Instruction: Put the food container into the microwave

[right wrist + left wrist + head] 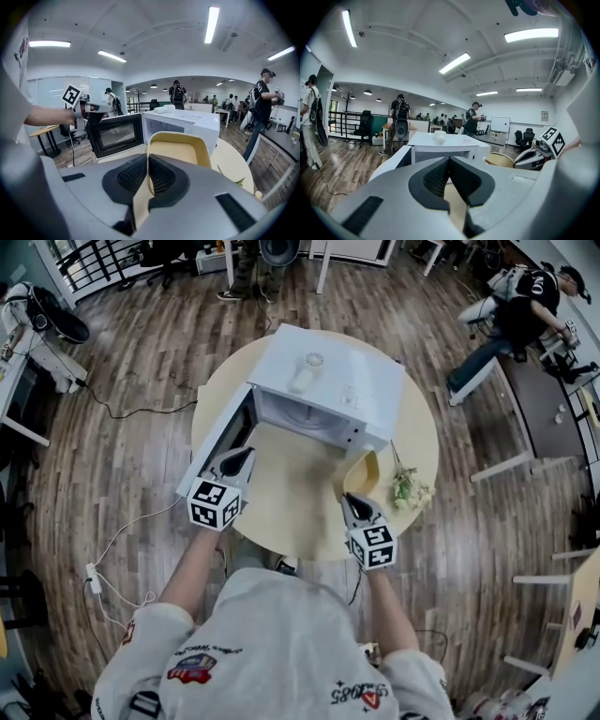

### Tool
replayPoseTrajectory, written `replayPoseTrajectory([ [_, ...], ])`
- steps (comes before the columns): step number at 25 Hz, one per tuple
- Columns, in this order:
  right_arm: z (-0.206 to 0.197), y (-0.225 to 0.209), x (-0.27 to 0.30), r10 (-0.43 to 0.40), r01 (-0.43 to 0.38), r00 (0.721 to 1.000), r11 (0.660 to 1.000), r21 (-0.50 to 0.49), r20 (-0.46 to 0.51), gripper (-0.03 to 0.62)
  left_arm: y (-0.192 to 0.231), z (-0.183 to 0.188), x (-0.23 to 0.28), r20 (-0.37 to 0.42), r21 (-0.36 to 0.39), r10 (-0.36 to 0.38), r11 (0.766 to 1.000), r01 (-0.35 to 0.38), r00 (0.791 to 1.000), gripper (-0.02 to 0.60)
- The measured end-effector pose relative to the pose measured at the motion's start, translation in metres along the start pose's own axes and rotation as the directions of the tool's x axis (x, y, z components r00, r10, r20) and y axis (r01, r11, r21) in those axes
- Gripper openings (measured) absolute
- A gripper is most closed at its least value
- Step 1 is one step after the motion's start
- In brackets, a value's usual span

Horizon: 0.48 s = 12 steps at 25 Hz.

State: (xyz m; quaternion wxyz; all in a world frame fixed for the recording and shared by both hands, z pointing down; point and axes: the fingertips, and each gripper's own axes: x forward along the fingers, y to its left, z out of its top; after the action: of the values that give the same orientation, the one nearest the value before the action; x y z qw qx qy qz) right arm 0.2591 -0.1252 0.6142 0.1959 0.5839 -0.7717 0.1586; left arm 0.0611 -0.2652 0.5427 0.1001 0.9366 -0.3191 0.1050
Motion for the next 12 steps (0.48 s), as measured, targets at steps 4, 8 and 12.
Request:
replayPoseTrajectory([
  [4,0.010,0.019,0.013,0.051,-0.051,0.999,0.998,-0.044,-0.003,0.017,0.005,-0.001,-0.011,0.008,-0.006,0.026,1.000,-0.026,1.000,0.005],
  [8,0.020,0.039,0.027,0.101,-0.101,0.995,0.992,-0.075,-0.004,0.017,0.017,-0.006,-0.027,0.013,-0.020,0.063,0.998,-0.062,0.998,0.005],
  [12,0.027,0.056,0.045,0.153,-0.153,0.988,0.982,-0.106,-0.012,0.017,0.034,-0.011,-0.041,0.015,-0.034,0.103,0.994,-0.102,0.995,0.005],
])
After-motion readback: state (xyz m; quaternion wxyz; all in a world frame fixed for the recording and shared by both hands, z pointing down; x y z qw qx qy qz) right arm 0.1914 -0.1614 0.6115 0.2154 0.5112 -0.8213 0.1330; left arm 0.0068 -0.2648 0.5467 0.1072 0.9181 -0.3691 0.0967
